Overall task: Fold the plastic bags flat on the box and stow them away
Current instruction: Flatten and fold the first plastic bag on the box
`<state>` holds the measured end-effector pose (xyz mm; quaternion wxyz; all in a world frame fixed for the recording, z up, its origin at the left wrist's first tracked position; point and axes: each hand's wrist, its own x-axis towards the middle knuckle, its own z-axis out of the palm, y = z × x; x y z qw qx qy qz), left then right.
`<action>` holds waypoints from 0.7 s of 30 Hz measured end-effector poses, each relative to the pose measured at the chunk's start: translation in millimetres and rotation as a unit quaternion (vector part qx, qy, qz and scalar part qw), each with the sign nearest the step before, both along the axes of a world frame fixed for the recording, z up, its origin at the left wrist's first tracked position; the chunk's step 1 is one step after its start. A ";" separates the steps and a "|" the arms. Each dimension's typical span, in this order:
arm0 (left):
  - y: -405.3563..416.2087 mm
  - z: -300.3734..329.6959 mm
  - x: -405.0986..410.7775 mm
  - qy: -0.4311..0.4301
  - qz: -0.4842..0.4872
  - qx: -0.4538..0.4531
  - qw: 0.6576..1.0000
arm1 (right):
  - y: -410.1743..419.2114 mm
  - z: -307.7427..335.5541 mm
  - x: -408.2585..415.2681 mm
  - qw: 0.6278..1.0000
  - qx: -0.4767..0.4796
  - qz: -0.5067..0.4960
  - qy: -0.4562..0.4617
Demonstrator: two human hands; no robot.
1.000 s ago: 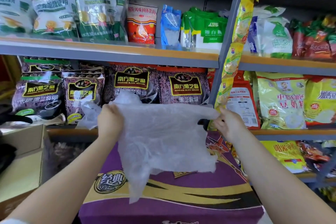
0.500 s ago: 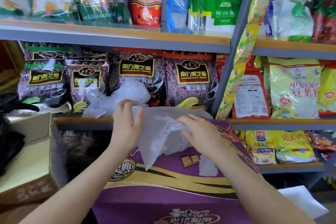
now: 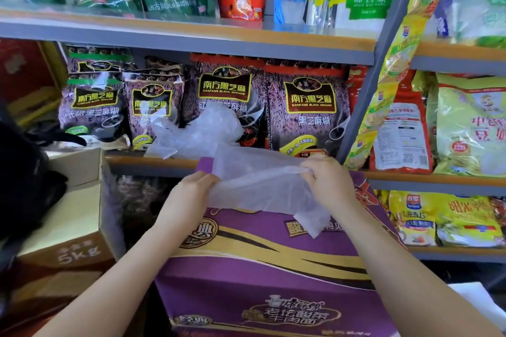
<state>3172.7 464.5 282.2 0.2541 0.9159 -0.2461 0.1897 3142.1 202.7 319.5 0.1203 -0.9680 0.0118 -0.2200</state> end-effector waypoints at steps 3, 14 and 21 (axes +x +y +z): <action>-5.3 -1.5 3.3 0.014 0.034 0.036 0.999 | 0.6 0.4 -5.5 0.996 0.044 -0.024 0.074; -87.1 15.6 -10.8 -0.045 -0.096 0.090 0.990 | -5.5 -20.2 -42.0 0.957 0.258 -0.062 0.117; -82.0 -0.8 17.3 -0.038 -0.076 0.126 0.988 | -50.1 -22.3 -54.1 0.948 0.250 -0.134 0.144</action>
